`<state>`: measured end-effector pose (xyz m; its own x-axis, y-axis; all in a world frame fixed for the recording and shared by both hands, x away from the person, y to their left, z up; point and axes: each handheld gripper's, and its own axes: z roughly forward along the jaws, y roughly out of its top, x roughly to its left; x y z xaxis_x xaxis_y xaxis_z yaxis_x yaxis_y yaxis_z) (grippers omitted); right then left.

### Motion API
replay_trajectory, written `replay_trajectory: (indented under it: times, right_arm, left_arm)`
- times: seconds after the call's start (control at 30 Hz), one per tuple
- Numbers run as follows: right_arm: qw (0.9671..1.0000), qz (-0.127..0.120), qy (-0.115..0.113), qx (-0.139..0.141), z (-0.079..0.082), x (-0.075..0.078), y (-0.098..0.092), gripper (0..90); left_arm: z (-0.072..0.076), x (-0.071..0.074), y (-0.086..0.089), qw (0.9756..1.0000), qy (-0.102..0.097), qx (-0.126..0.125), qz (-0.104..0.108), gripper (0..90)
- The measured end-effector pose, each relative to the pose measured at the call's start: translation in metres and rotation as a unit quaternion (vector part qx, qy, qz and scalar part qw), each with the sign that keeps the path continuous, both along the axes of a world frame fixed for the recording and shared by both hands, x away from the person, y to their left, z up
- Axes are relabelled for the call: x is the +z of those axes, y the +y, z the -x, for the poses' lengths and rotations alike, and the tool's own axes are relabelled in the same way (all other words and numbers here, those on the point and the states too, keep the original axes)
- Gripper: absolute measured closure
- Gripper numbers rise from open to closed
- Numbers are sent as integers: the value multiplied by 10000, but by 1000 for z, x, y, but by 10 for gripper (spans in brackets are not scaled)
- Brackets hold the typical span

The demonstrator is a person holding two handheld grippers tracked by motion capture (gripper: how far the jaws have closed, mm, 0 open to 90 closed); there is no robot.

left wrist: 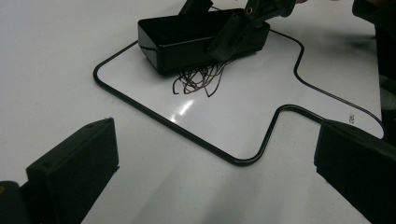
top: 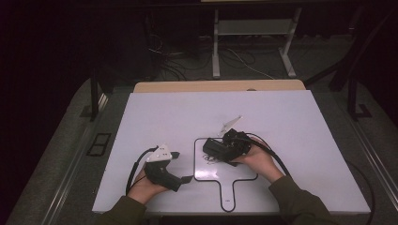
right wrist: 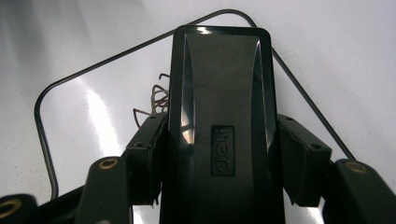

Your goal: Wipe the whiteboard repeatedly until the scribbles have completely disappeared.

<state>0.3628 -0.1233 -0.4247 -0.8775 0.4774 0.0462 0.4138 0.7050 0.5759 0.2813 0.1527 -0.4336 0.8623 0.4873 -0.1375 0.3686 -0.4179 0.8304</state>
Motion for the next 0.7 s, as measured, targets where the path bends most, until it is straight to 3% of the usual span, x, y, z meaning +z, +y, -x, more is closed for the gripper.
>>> replay_trajectory:
  times: [0.43,0.63,0.7]
  right_arm:
    - [9998,130,-118,58,4,-5,5,387]
    - [9993,260,-235,-123,-2,-5,-3,387]
    - [9995,207,-159,-183,-3,-5,-6,387]
  left_arm:
    - [0,0,-1,10000,10,-1,-2,0]
    - [0,0,0,10000,13,2,-1,0]
    - [0,-1,-1,10000,18,1,-3,0]
